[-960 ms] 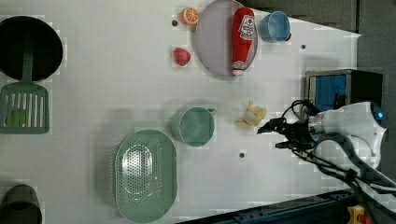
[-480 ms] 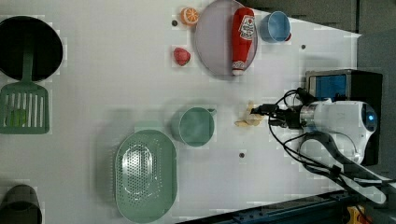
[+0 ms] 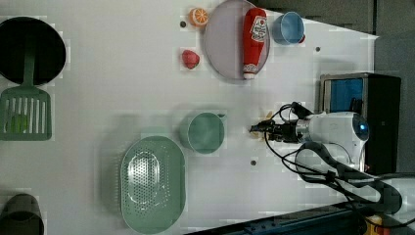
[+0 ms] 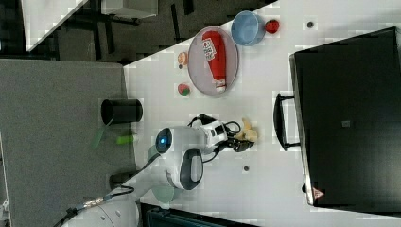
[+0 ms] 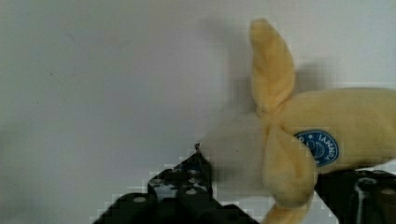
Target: Pick Banana and place it in mug.
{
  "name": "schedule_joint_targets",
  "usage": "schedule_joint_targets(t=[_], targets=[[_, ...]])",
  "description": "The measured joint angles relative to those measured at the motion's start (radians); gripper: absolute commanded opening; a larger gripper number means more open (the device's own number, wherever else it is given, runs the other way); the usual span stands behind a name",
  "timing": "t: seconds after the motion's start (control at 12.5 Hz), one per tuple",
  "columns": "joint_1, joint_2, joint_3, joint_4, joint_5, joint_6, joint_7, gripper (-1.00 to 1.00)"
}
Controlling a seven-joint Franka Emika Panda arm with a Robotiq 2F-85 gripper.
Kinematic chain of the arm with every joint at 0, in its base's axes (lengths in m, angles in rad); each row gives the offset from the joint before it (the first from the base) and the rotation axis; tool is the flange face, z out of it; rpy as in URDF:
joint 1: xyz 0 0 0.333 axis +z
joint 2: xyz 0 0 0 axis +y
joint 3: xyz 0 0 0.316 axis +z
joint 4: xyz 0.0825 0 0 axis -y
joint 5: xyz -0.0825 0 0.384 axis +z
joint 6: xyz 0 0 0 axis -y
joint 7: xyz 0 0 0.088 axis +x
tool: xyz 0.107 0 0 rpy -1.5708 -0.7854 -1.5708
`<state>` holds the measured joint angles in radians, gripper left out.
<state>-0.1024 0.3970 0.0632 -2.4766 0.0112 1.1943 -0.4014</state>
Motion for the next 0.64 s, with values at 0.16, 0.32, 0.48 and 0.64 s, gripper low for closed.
schedule_joint_targets(t=[0.16, 0.32, 0.48, 0.64], targets=[[0.004, -0.026, -0.001, 0.002, 0.004, -0.003, -0.009, -0.42], [-0.003, -0.044, 0.000, 0.012, 0.000, 0.012, -0.010, -0.42], [-0.013, -0.123, 0.006, -0.004, 0.000, -0.089, -0.010, -0.42], [-0.013, -0.245, 0.013, 0.023, 0.007, -0.270, -0.010, -0.42]])
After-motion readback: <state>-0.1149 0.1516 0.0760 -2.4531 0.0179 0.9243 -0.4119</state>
